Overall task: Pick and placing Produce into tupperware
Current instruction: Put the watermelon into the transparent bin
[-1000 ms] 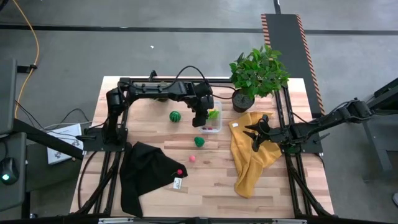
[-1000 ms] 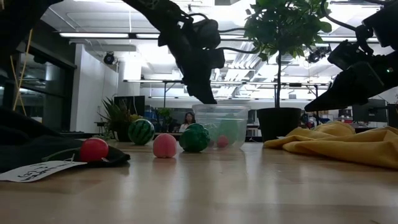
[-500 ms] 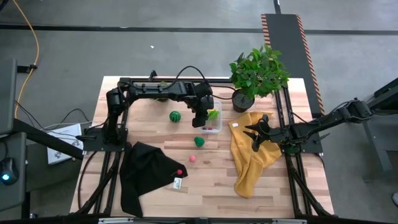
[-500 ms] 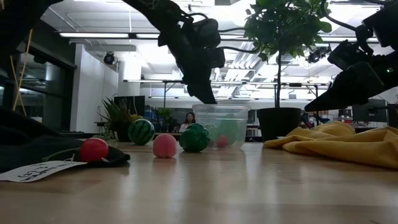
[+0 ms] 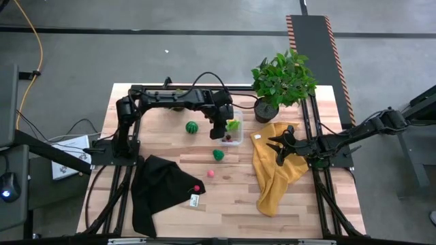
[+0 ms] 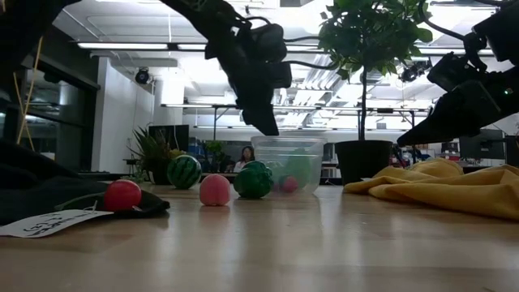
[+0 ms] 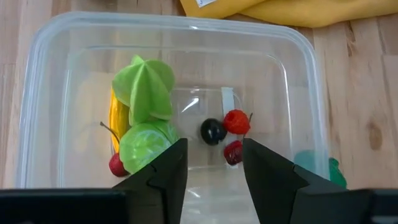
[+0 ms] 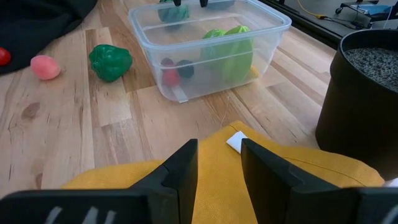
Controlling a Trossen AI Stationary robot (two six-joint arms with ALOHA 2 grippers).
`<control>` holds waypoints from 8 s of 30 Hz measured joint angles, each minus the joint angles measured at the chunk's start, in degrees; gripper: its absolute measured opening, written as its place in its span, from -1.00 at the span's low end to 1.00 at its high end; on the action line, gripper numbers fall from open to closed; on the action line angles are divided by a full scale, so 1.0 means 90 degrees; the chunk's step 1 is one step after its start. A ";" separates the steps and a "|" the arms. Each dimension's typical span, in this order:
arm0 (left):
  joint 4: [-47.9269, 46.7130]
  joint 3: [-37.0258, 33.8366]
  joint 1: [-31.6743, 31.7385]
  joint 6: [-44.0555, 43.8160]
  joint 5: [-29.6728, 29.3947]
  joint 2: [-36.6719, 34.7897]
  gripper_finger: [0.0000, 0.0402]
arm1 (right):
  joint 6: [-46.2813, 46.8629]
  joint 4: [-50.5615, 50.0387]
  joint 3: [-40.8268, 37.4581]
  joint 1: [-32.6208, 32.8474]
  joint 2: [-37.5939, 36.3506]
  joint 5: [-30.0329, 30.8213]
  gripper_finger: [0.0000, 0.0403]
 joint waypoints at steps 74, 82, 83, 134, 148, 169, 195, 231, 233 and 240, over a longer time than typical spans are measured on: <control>-0.5575 0.2824 0.0000 -0.0358 -0.1012 -0.0681 -0.48 | 0.0000 -0.0092 0.0000 -0.0001 0.0005 0.0000 -0.43; -0.5572 0.2824 0.0000 -0.0901 -0.1733 -0.0681 -0.48 | 0.0000 -0.0092 0.0000 -0.0001 0.0005 0.0000 -0.43; -0.5572 0.2824 0.0000 -0.0964 -0.1812 -0.0681 -0.48 | 0.0000 -0.0093 0.0000 -0.0002 0.0005 0.0000 -0.43; -0.5503 0.1124 0.0615 -0.4821 -0.1710 -0.0672 -0.42 | 0.0000 -0.0100 0.0000 0.0000 0.0005 0.0000 -0.43; -0.5150 0.1127 0.0753 -0.4677 -0.1738 -0.0672 0.22 | 0.0000 -0.0100 0.0000 -0.0002 0.0005 0.0000 -0.43; -0.5181 0.1129 0.0754 -0.4728 -0.1698 -0.0672 0.95 | 0.0000 -0.0100 0.0000 0.0000 0.0005 0.0000 -0.43; -0.3702 -0.0260 0.0750 -0.4332 -0.1384 -0.0672 0.98 | 0.0000 -0.0102 0.0000 0.0000 0.0005 0.0000 -0.43; -0.2613 -0.1049 0.0707 -0.3995 -0.1368 -0.0608 0.98 | 0.0000 -0.0101 0.0000 0.0000 0.0005 0.0000 -0.43; -0.2535 -0.1114 0.0707 -0.3995 -0.1358 -0.0613 0.98 | 0.0000 -0.0102 0.0000 0.0000 0.0005 0.0000 -0.43; -0.2353 -0.1378 0.0707 -0.4011 -0.1310 -0.0611 0.98 | 0.0000 -0.0122 0.0000 -0.0002 0.0005 0.0000 -0.43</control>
